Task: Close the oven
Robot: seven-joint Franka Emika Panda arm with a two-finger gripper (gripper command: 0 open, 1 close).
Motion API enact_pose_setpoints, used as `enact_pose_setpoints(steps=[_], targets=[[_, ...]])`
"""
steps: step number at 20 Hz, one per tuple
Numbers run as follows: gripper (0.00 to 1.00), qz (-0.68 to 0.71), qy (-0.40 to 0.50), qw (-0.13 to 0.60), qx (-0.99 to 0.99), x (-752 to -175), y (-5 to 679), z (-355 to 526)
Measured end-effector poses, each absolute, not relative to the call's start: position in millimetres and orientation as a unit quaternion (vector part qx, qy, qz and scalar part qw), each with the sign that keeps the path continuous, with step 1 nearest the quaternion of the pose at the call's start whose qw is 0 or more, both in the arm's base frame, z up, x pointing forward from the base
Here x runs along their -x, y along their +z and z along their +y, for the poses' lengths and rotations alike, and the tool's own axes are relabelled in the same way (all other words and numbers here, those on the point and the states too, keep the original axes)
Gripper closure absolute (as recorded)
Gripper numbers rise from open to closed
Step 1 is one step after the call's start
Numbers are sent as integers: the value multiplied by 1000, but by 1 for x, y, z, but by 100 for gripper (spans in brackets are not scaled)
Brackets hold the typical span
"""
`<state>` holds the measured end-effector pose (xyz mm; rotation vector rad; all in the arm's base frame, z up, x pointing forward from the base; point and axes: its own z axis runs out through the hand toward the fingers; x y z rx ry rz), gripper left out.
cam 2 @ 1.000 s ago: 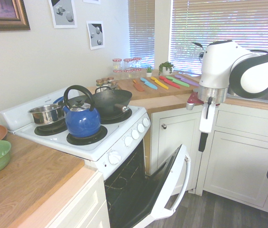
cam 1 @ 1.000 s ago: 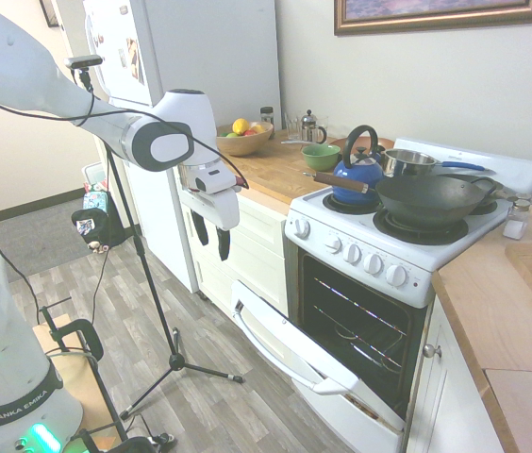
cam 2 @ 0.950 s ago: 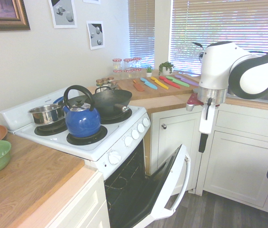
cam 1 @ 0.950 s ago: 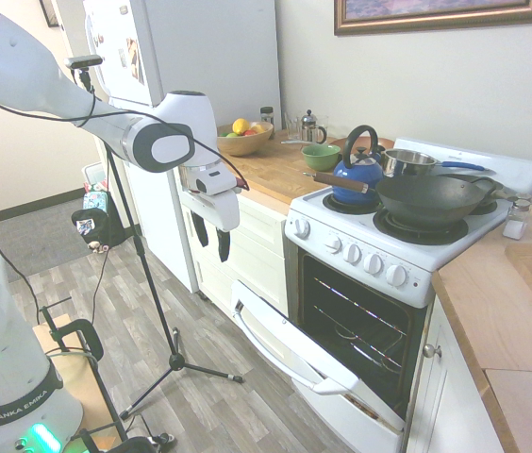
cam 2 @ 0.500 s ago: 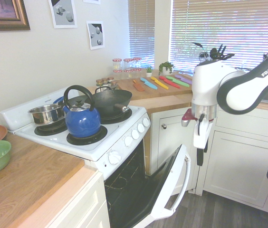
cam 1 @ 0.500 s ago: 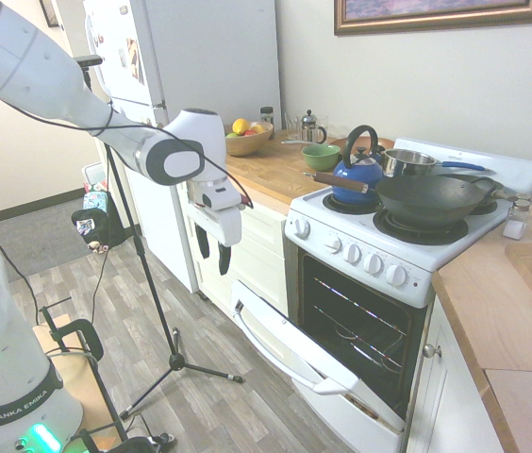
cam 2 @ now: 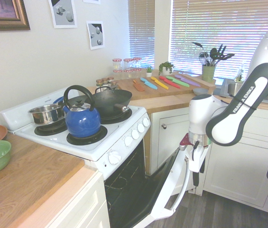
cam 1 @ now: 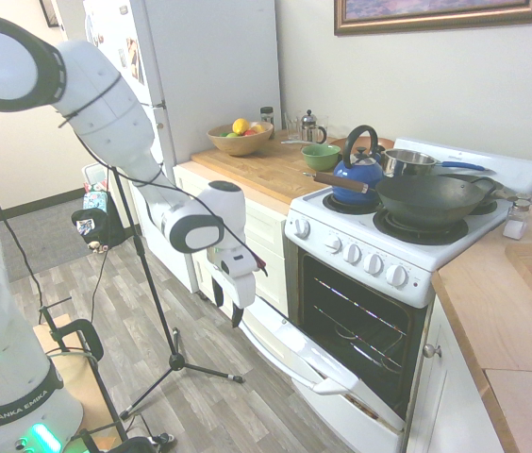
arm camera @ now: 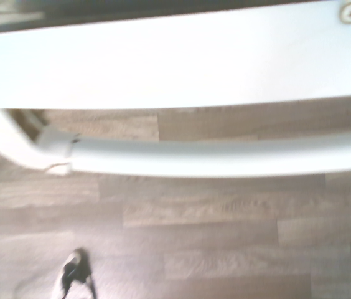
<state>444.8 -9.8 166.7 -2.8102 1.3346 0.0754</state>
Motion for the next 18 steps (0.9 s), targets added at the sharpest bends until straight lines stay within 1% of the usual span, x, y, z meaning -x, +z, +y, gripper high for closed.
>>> enact_pose_setpoints(steps=[3,9,18], targets=[[0,414,9,18,910,-444,147,-10],[0,402,-20,24,915,-453,143,-7],[0,416,-30,24,908,-499,111,-21]])
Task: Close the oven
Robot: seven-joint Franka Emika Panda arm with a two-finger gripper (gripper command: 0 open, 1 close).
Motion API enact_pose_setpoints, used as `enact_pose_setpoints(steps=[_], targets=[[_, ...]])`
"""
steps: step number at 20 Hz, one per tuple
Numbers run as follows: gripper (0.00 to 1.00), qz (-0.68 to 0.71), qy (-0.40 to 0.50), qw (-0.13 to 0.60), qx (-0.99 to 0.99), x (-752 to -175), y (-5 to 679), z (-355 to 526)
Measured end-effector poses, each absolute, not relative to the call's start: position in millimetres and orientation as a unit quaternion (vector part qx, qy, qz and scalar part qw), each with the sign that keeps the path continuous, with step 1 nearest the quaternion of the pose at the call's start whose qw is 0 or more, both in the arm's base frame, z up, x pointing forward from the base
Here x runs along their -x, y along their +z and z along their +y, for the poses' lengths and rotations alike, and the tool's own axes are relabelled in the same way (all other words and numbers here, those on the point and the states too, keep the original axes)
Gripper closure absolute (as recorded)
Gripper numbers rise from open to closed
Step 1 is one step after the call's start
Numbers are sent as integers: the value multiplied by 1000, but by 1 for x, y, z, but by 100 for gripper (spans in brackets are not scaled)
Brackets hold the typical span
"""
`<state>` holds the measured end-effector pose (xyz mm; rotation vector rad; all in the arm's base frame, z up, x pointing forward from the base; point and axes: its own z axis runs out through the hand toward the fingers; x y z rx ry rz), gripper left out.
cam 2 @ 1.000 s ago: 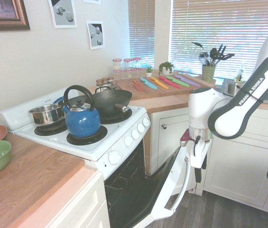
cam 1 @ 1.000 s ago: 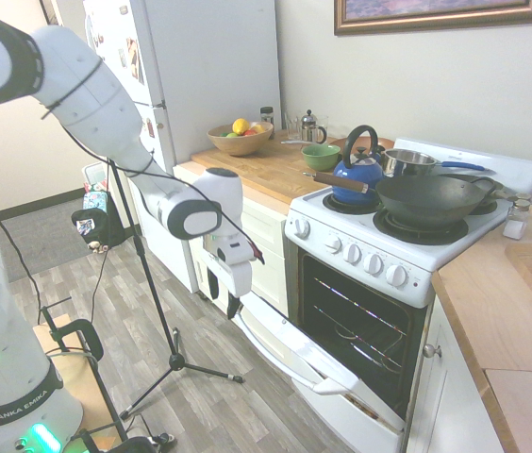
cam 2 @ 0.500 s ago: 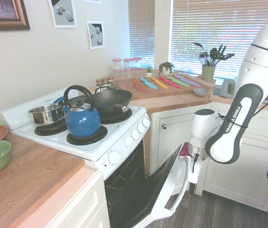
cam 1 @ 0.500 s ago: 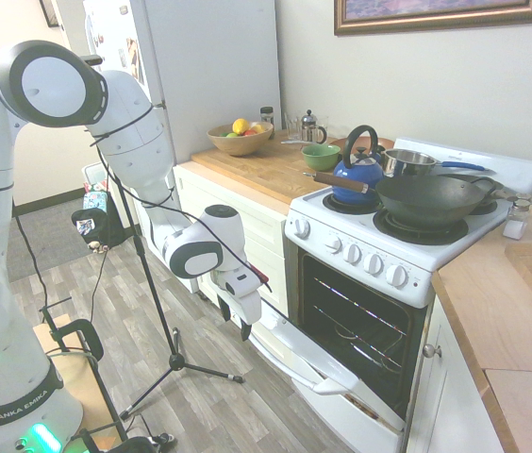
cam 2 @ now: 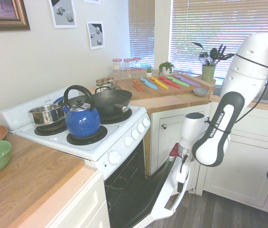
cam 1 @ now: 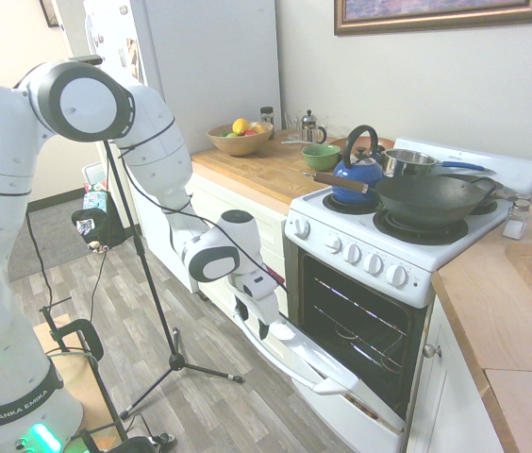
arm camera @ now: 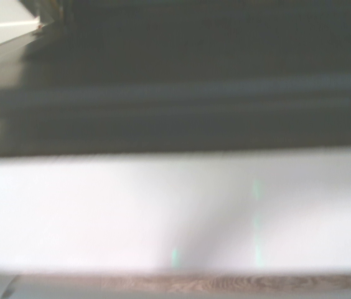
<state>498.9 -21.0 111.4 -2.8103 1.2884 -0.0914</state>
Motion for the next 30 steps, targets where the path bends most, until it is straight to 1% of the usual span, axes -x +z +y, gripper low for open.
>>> enact_pose_setpoints(steps=[6,9,16,21,26,30], targets=[[0,426,-24,20,904,-512,94,-31],[0,417,-27,23,908,-527,95,-22],[0,390,-55,36,919,-578,126,28],[0,390,-70,37,918,-611,134,42],[0,378,-94,38,920,-662,160,45],[0,377,-116,46,918,-691,176,44]])
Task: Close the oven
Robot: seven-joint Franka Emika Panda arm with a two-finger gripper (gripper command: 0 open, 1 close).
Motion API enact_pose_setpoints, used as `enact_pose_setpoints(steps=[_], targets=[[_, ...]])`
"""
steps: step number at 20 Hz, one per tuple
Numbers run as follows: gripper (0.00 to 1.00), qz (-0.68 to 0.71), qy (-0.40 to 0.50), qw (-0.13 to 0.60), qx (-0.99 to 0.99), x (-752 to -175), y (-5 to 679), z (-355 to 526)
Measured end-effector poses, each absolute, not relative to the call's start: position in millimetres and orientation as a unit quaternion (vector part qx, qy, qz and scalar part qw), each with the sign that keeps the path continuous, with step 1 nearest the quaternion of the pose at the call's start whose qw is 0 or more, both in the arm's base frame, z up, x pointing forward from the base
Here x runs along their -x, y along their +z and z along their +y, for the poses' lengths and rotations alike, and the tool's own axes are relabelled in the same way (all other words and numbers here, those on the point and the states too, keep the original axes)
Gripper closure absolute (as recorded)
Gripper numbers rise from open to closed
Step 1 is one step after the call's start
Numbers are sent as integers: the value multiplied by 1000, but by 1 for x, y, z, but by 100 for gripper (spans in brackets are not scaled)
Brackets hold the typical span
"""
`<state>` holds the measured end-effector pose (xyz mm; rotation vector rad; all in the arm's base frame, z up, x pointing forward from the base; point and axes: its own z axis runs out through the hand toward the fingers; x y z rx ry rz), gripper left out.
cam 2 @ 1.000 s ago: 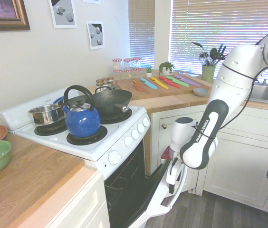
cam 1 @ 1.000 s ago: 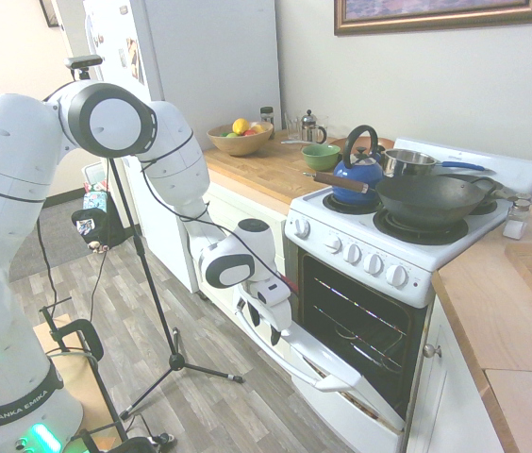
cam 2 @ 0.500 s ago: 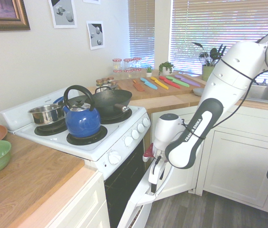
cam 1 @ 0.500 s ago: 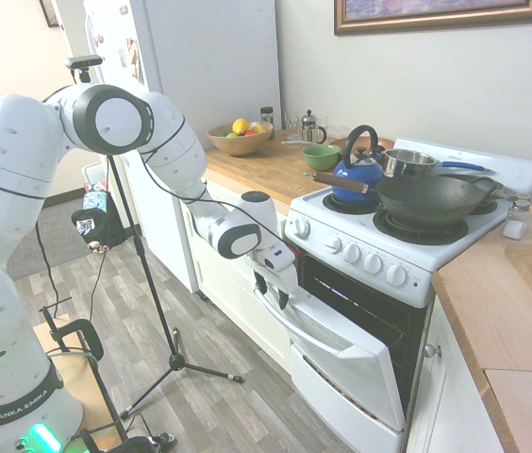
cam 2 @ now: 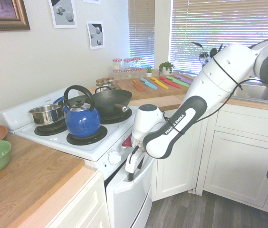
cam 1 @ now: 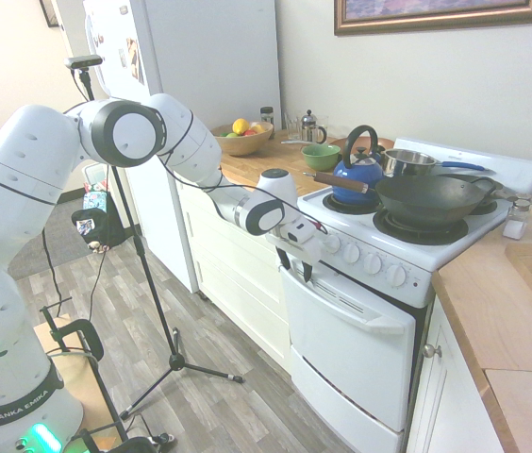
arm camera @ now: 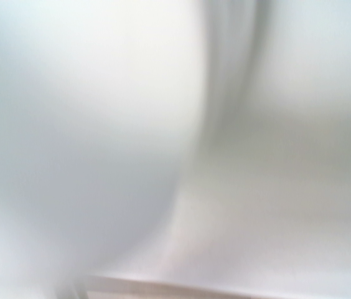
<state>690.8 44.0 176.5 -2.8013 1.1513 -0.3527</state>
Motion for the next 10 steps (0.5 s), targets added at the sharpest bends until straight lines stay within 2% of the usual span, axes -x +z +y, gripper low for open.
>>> enact_pose_setpoints(steps=[4,10], targets=[[0,383,-120,44,915,-687,200,22],[0,379,-31,3,925,-610,258,-49]])
